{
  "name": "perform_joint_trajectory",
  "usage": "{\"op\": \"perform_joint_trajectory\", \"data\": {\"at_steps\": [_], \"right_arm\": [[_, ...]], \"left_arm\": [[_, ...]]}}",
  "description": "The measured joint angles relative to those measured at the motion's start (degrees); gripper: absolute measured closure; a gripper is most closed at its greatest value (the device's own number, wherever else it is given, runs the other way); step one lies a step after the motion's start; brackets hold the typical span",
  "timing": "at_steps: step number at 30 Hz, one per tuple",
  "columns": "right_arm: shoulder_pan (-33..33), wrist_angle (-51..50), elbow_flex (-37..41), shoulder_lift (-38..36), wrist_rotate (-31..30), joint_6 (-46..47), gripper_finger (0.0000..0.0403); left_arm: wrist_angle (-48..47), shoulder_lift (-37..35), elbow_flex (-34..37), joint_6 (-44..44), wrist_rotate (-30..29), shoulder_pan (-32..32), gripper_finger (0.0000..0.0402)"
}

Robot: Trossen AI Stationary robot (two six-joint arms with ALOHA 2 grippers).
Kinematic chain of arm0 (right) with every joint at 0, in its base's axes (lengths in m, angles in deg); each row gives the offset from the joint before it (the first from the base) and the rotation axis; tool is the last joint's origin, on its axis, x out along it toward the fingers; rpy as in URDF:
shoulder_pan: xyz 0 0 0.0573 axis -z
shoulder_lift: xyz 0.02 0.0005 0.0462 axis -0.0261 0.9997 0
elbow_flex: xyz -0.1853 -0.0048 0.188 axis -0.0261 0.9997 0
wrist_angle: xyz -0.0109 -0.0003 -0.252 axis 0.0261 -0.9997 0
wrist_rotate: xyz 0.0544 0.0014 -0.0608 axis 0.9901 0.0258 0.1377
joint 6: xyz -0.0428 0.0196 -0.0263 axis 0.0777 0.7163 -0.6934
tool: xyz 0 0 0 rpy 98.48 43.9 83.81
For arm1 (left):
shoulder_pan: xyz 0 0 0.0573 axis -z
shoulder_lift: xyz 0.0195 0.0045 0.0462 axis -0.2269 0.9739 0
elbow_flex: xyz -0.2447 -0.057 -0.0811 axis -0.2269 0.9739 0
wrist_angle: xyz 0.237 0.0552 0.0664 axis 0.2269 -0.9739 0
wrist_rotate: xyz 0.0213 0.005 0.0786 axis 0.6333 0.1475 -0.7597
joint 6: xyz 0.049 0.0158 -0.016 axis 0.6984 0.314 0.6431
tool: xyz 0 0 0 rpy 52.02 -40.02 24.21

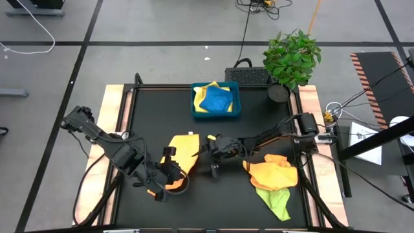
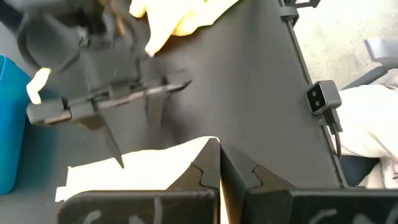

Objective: Fold microfiber towels
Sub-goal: Fold the left orange microfiber towel

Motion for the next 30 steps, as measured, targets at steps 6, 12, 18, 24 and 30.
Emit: {"op": "perform_joint_trajectory", "data": {"at_steps": [6, 12, 18, 24, 30], "right_arm": [[3.5, -1.9, 0.0, 4.8, -0.2, -0.4, 0.0199], [5.8, -2.1, 0.0, 7.5, -5.3, -4.8, 0.0199], [6.6, -2.1, 0.0, 8.1, -6.0, -6.6, 0.02], [6.5, -1.9, -0.1, 8.0, -5.9, -9.6, 0.02], [6.6, -5.3, -0.2, 7.9, -6.3, -10.0, 0.0214]], "left_arm": [[0.0, 0.0, 0.0, -0.1, -0.3, 1.2, 0.0401], [-1.4, 0.0, -0.8, -2.0, 0.0, 3.3, 0.0401], [-5.3, -0.1, -5.0, -3.5, -3.6, 7.4, 0.0401], [-7.6, -0.1, -6.3, -6.7, -6.2, 9.6, 0.0401], [-17.1, -0.1, -6.3, -16.0, -6.5, 11.3, 0.0401]]}}
